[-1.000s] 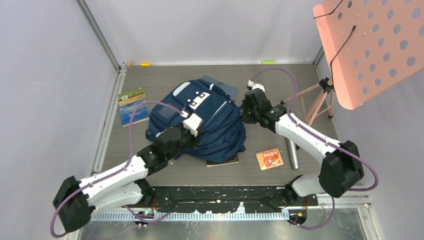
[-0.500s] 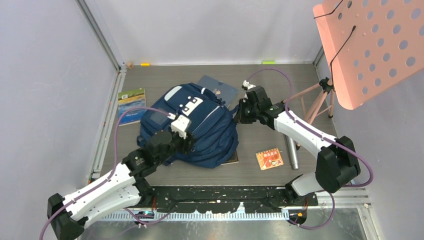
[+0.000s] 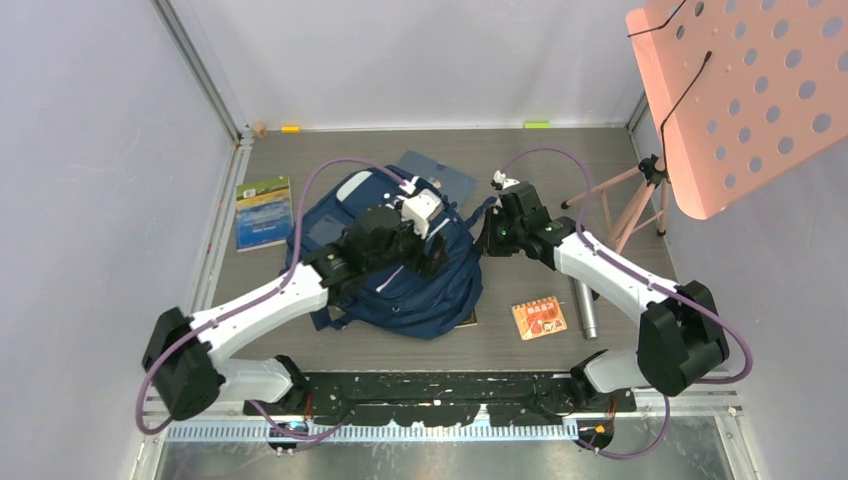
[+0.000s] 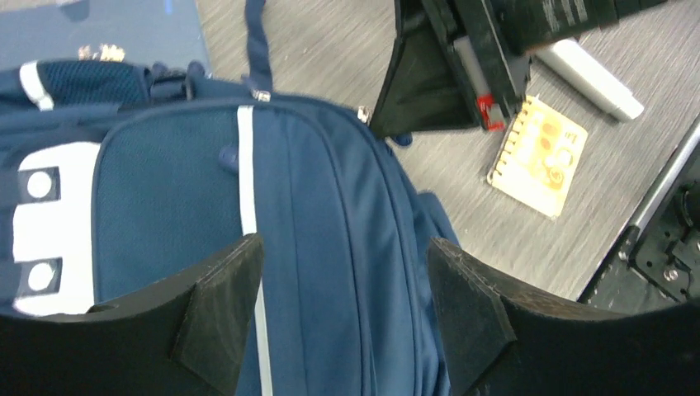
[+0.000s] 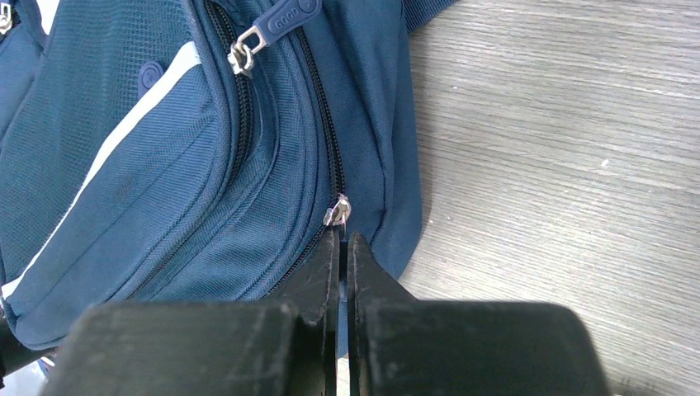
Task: Pack the student bag
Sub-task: Zip the student bag at the center of the board.
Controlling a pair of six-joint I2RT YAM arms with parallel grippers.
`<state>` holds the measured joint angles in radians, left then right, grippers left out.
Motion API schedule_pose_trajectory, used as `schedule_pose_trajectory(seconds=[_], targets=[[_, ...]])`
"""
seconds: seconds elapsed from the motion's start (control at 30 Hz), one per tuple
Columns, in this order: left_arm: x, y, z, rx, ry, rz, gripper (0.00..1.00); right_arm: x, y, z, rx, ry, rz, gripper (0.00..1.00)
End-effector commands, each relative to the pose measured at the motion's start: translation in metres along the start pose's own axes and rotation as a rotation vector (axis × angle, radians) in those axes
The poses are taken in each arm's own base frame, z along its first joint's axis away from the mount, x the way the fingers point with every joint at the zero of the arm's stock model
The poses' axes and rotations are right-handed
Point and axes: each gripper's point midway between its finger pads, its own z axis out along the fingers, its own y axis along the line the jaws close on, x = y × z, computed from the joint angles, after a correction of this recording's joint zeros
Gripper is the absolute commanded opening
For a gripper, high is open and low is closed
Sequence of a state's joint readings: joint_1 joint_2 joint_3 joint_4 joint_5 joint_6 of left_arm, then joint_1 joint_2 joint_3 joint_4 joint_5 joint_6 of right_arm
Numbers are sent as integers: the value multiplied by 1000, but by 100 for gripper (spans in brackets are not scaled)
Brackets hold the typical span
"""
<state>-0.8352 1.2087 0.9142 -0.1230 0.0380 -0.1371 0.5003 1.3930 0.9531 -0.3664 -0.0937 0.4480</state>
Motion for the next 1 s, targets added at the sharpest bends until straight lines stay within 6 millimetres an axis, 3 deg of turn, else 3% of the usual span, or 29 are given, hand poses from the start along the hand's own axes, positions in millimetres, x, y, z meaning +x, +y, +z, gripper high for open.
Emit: schedule_pose_trajectory(seconds=[0.0,0.27,0.47,0.57,0.7,0.77,0.97], targets=[[-41,-15,28,83,-94,44,74,-15,2,-16,0,-82,-8,0],[-27,12,67,-69,-66,130,75,-11,-3,-20,11,-91,-6,0],[-15,0,86,-41,-31,150,73,-10,-2,-20,8,-91,-3,0],[-6,-5,95,-28,6,199,59,-12,-1,-24,8,-97,-3,0],[5,-9,94,-19,35,218,14,-15,-1,-36,16,-107,-9,1],[1,-17,87,1,4,238,0,-17,-2,-44,24,-117,-14,0],[4,-45,50,158,-6,241,0,-27,-13,-75,106,-168,-46,0]])
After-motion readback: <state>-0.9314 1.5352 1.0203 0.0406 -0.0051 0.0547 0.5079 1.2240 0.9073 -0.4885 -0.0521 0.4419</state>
